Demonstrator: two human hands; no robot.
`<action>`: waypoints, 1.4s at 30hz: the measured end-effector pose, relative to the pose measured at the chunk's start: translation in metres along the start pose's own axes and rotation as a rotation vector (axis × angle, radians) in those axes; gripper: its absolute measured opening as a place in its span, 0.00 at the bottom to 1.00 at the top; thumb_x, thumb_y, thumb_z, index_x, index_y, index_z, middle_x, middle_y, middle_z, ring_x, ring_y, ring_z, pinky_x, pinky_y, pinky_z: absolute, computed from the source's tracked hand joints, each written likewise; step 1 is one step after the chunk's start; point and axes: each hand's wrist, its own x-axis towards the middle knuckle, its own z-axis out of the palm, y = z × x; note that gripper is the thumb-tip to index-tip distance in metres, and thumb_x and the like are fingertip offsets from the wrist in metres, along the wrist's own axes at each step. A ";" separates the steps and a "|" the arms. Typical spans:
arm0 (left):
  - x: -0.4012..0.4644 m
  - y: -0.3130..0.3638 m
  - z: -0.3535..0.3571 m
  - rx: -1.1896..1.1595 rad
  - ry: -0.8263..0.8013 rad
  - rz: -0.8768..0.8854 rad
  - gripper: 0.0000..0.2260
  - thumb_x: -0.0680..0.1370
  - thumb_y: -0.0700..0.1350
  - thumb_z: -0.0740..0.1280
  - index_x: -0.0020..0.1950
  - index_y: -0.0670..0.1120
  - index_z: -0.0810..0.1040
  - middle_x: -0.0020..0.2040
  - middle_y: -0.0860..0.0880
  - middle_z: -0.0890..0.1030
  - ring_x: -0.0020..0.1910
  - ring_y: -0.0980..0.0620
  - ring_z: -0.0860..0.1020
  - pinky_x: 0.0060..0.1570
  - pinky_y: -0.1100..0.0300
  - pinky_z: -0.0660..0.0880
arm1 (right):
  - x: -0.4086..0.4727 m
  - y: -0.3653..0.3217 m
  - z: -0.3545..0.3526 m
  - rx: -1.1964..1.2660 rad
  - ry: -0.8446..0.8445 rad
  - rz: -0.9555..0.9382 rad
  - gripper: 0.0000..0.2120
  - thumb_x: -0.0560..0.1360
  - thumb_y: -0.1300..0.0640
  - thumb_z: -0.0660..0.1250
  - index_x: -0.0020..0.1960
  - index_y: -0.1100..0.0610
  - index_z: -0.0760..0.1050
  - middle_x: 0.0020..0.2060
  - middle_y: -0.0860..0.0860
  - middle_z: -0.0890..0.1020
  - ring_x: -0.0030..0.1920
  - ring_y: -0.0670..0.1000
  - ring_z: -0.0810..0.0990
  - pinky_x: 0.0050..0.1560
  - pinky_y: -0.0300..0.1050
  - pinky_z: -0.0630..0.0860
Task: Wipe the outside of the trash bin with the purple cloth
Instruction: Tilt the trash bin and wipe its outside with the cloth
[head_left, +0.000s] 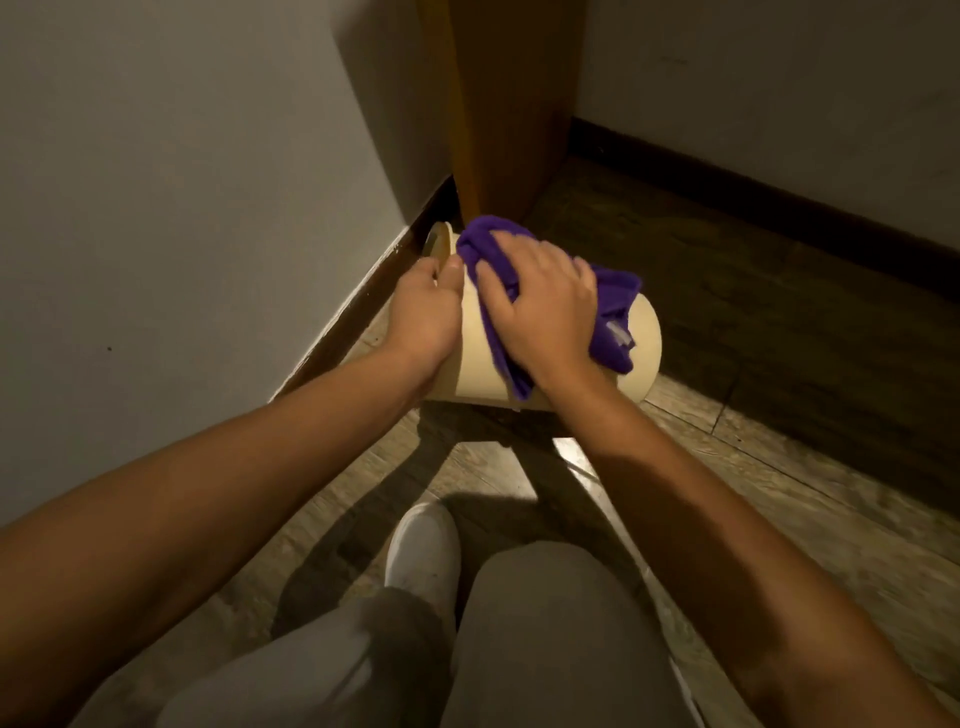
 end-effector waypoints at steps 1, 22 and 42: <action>0.000 0.001 0.001 0.022 -0.014 0.012 0.11 0.85 0.53 0.59 0.52 0.50 0.77 0.42 0.51 0.81 0.32 0.61 0.80 0.22 0.72 0.70 | 0.007 0.003 -0.003 0.055 -0.005 0.005 0.24 0.84 0.40 0.58 0.74 0.50 0.75 0.69 0.51 0.81 0.71 0.55 0.76 0.75 0.61 0.65; 0.019 0.019 -0.025 -0.412 -0.156 -0.442 0.15 0.81 0.53 0.68 0.63 0.46 0.76 0.50 0.44 0.85 0.46 0.45 0.86 0.42 0.51 0.84 | -0.047 0.071 -0.008 0.085 0.089 -0.033 0.26 0.81 0.45 0.62 0.77 0.48 0.69 0.79 0.54 0.69 0.80 0.60 0.63 0.81 0.65 0.52; 0.003 0.011 -0.007 -0.375 -0.144 -0.191 0.17 0.86 0.57 0.54 0.57 0.50 0.79 0.54 0.44 0.87 0.53 0.46 0.86 0.56 0.48 0.82 | -0.070 0.018 0.008 0.209 -0.072 -0.338 0.26 0.78 0.56 0.63 0.76 0.49 0.72 0.80 0.52 0.69 0.83 0.58 0.56 0.82 0.66 0.45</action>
